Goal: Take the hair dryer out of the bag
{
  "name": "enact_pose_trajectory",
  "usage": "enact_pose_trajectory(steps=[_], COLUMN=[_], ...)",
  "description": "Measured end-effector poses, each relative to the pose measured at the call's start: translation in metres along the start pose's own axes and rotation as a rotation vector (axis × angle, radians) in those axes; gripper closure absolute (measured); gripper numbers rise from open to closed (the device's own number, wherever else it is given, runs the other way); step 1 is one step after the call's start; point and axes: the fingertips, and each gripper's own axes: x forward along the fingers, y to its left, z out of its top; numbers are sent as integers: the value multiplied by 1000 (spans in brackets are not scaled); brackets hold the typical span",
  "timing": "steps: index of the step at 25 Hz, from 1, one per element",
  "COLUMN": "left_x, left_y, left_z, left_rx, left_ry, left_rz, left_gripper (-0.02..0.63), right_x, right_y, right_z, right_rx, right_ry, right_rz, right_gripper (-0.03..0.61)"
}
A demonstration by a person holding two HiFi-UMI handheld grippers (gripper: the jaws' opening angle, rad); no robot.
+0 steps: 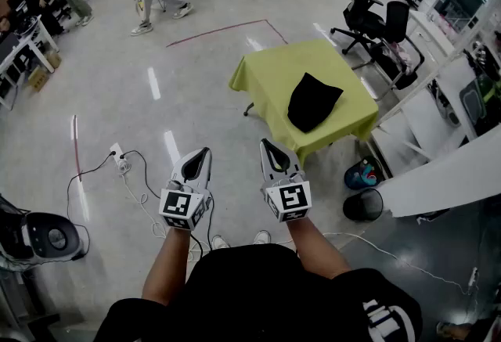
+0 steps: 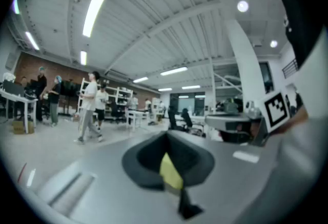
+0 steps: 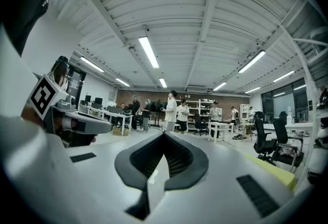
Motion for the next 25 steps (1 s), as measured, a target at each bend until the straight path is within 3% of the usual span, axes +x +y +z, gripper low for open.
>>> enact_pose_trajectory(steps=[8,13,25], left_x=[0,-5,3], left_y=[0,4,-9], left_z=[15,2,-16], left_rx=[-6,27,62], left_ry=[8,2,40], left_rz=[-13,-44,-163], left_gripper=[607,607,607], right_x=[4,2,-23], right_y=[10,20,10], right_z=[3,2,-24], right_rx=[-8,-14,33], right_ry=[3,0,60], right_rz=[4,-8,-123], right_gripper=[572,572,572])
